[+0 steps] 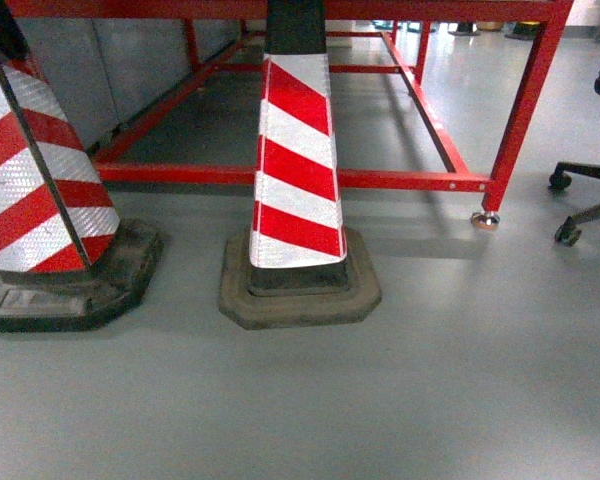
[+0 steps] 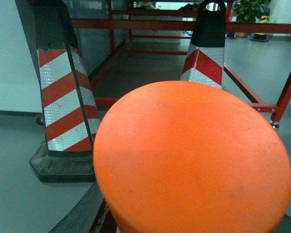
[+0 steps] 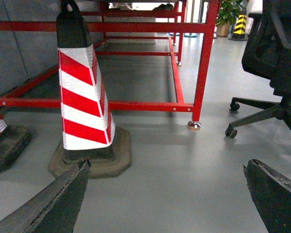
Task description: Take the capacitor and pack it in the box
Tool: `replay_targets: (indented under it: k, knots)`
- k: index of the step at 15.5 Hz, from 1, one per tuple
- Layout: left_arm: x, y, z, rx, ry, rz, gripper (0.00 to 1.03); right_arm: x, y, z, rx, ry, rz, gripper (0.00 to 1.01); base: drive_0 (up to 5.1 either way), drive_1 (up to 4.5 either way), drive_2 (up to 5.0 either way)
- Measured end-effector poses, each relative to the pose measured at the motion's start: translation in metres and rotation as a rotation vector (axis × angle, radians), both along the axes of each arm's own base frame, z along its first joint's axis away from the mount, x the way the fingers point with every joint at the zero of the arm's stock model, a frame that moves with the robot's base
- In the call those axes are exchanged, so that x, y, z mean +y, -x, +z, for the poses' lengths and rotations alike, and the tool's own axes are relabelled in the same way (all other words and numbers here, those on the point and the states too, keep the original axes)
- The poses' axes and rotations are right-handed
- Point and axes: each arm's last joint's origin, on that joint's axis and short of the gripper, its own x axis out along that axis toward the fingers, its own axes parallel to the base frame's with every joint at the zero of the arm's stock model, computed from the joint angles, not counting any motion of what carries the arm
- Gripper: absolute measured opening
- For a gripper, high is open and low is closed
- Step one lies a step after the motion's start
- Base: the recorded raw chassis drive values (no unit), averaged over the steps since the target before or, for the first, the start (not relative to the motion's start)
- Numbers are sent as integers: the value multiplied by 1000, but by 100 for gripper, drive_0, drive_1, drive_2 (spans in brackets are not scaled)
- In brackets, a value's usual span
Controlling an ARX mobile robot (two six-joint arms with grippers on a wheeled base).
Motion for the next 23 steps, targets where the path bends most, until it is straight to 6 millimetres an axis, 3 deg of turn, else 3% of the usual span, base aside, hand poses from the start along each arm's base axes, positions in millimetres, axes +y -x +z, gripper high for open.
replay_targets:
  k: [23]
  knots:
    - [0, 0, 0, -1, 0, 0, 44, 0, 0, 0, 2, 0, -1, 98, -10, 376, -396]
